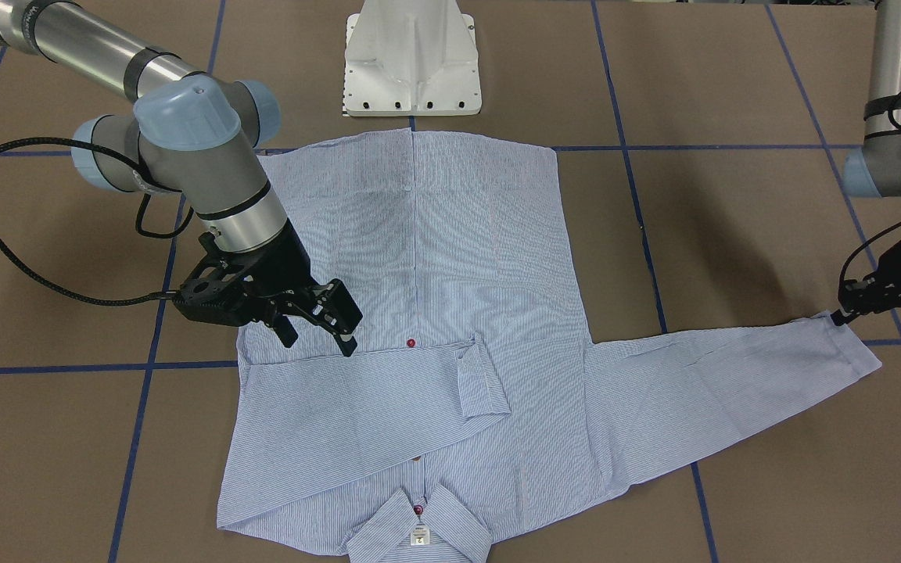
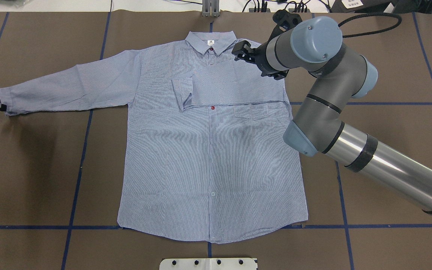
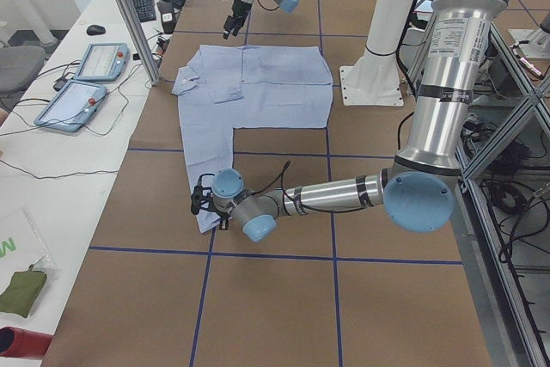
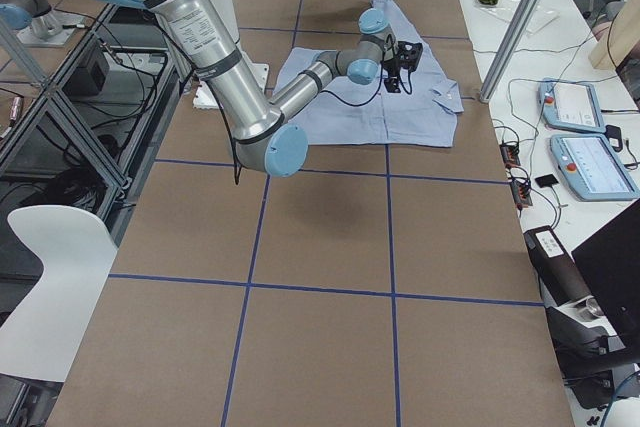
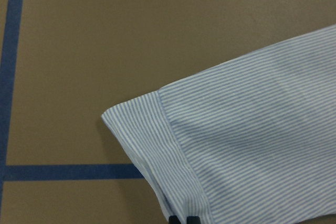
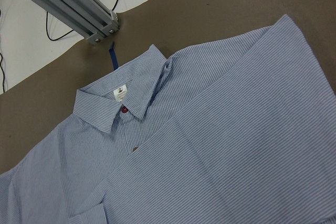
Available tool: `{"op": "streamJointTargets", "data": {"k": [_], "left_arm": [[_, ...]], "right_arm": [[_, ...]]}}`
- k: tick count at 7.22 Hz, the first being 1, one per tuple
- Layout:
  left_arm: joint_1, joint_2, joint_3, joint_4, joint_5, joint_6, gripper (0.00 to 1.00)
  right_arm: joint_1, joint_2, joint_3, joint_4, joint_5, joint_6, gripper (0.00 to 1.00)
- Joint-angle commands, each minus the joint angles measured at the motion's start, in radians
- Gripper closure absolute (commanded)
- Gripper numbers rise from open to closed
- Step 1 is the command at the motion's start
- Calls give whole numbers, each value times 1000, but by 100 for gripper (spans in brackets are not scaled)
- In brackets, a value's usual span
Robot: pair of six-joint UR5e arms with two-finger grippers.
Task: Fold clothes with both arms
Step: 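Grasp the other sleeve cuff with the left gripper while the right arm waits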
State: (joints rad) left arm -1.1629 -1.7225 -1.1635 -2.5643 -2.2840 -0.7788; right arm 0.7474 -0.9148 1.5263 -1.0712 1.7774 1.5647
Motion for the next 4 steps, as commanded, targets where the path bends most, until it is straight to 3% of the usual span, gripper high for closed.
{"op": "streamJointTargets", "data": {"k": [1, 4], "left_arm": [[-4, -3, -124, 21, 3, -17, 100], [0, -209, -163, 102, 5, -212, 100]], "right_arm": [[1, -7, 0, 4, 1, 0, 1], [22, -64, 14, 8, 8, -58, 1]]}}
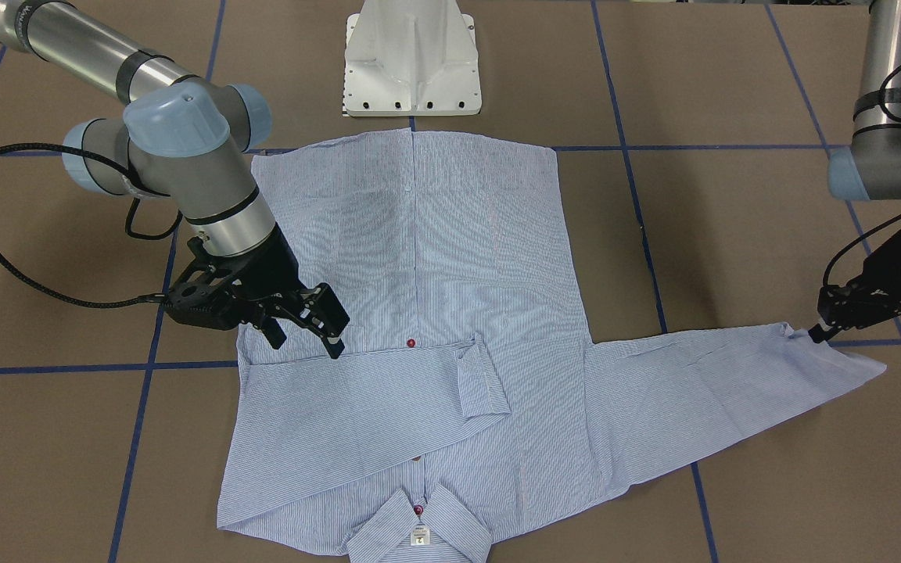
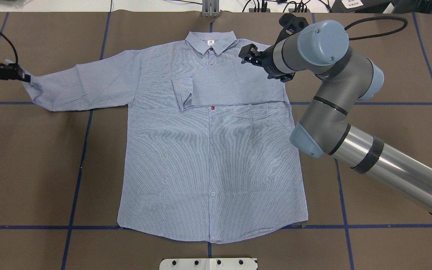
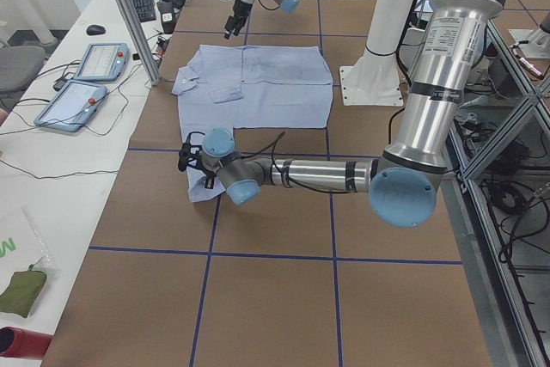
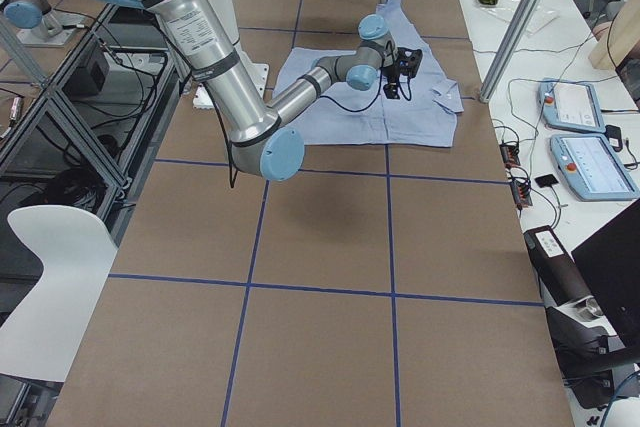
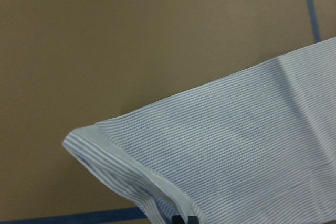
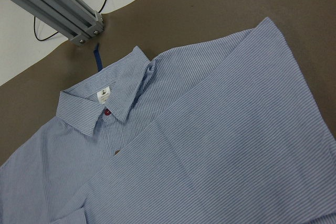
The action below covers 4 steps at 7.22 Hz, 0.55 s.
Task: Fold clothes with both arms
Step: 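Fold the held sleeve with the left gripper across the shirt toward the collar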
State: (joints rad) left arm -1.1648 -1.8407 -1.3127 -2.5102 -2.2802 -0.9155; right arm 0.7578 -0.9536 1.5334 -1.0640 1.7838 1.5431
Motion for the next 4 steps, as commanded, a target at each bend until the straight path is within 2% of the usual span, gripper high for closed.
{"op": "streamJointTargets", "data": {"k": [1, 4], "left_arm": [[37, -174, -19, 69, 1, -167, 100], [248, -351, -19, 71, 155, -441, 100]], "right_arm": [[26, -54, 17, 2, 12, -49, 0], [77, -117, 24, 6, 65, -110, 0]]}}
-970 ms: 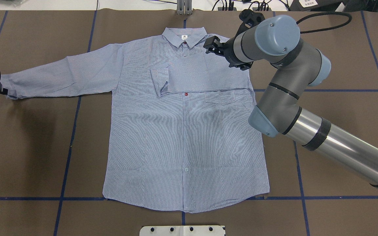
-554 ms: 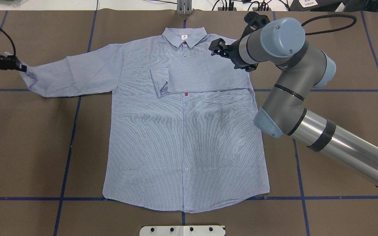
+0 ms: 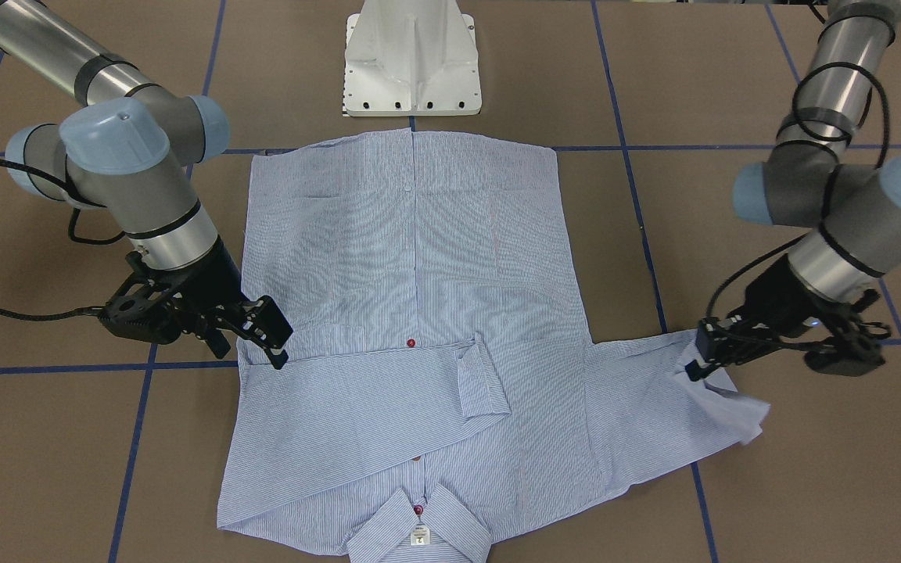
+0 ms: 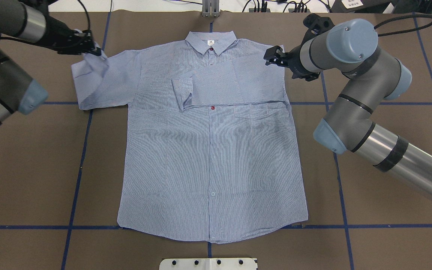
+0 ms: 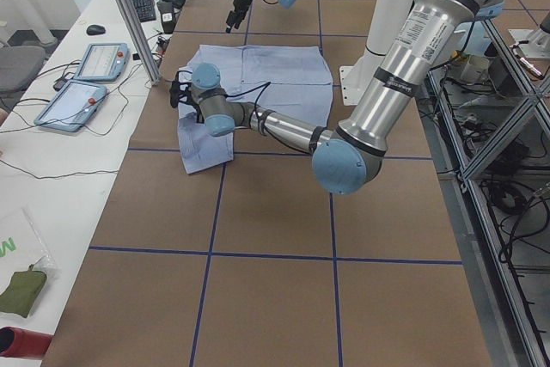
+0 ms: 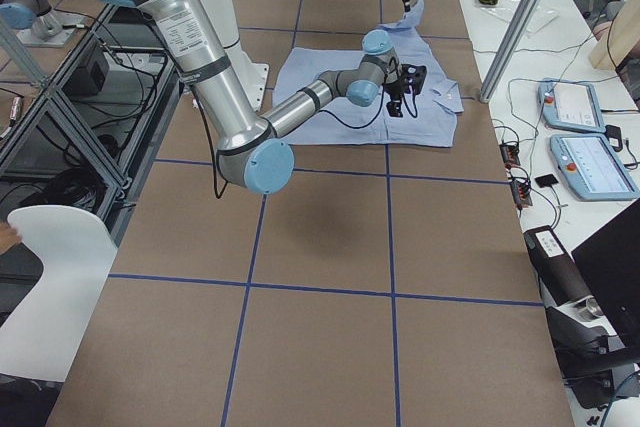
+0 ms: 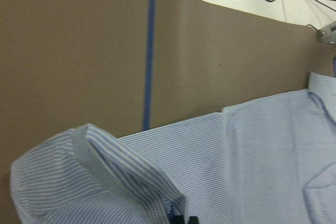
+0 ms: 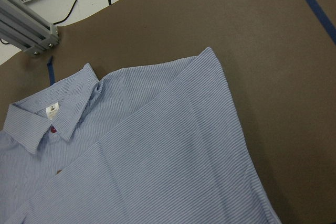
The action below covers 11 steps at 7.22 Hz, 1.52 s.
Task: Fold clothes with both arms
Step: 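Fold the held sleeve with the left gripper across the shirt toward the collar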
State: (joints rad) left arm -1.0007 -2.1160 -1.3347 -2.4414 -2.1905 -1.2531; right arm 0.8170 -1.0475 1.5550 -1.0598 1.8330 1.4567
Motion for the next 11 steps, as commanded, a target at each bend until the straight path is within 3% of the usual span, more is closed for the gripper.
{"op": "streamJointTargets", "data": {"k": [1, 3, 4, 9, 11], "left_arm": [[165, -138, 8, 4, 160, -149, 100], [210, -262, 15, 161, 211, -170, 100], [252, -315, 17, 264, 289, -170, 100], [349, -412, 111, 272, 383, -233, 100], [376, -449, 159, 272, 420, -236, 86]], "right_arm": [[25, -48, 23, 0, 22, -24, 0], [60, -115, 65, 1, 74, -64, 0], [62, -124, 76, 0, 74, -78, 0], [62, -172, 103, 3, 72, -79, 0], [62, -238, 161, 3, 74, -81, 0]]}}
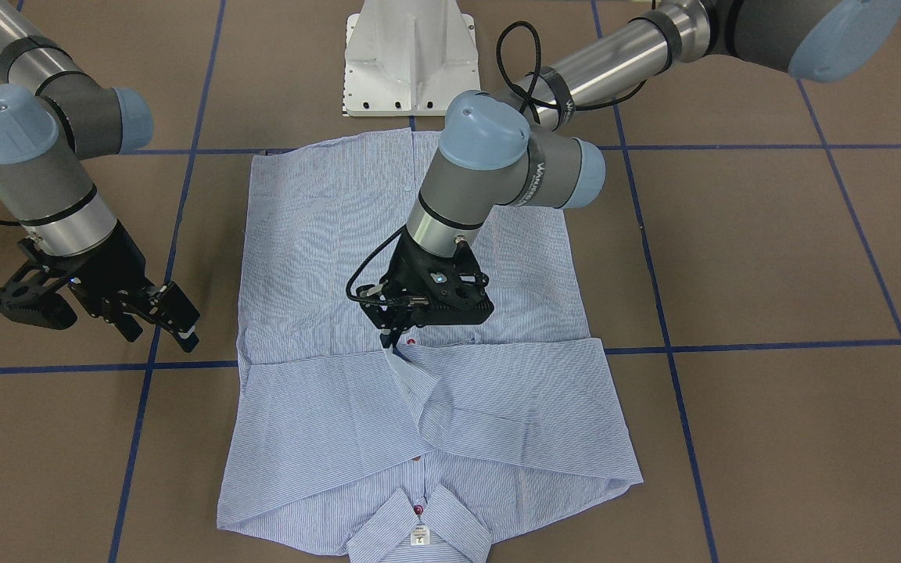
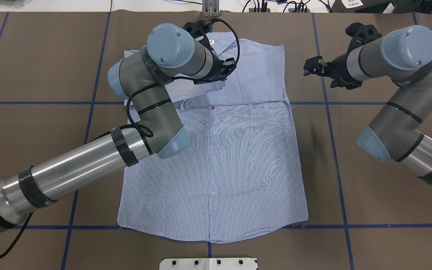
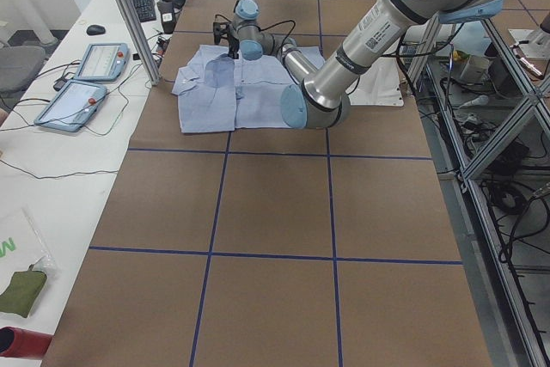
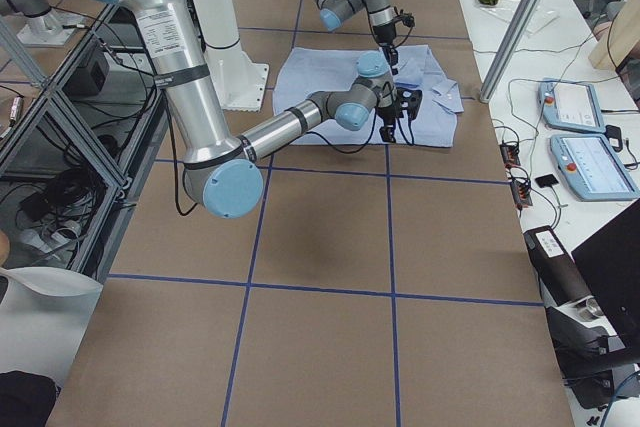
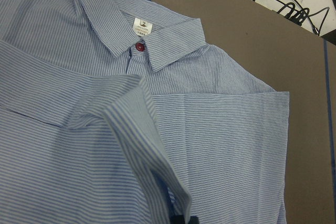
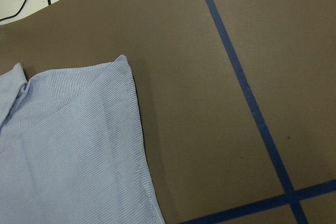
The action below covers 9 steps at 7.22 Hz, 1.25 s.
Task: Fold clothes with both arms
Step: 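Fold the held sleeve with the left gripper across the shirt toward the collar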
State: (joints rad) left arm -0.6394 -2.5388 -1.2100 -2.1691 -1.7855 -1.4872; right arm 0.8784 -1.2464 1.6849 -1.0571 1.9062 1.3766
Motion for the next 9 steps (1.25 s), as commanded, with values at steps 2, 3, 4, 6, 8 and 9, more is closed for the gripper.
{"op": "streamJointTargets", "data": {"k": [2, 3, 4, 6, 8, 9], "left_arm": [[39, -43, 44, 0, 38, -4, 81], [59, -46, 52, 0, 73, -4, 47], [66, -60, 70, 0, 80, -8, 30], [63, -60, 52, 15, 74, -27, 27], [52, 83, -140, 23, 67, -19, 27], [40, 188, -260, 26, 66, -12, 27]], "right_arm": [[1, -89, 35, 73, 5, -1, 0], [-1, -99, 35, 89, 8, -1, 0], [-1, -100, 35, 89, 8, 1, 0], [-7, -85, 38, 89, -2, 21, 0], [-51, -85, 48, 89, -34, 227, 0], [-132, -96, 94, 86, -124, 295, 0]]}}
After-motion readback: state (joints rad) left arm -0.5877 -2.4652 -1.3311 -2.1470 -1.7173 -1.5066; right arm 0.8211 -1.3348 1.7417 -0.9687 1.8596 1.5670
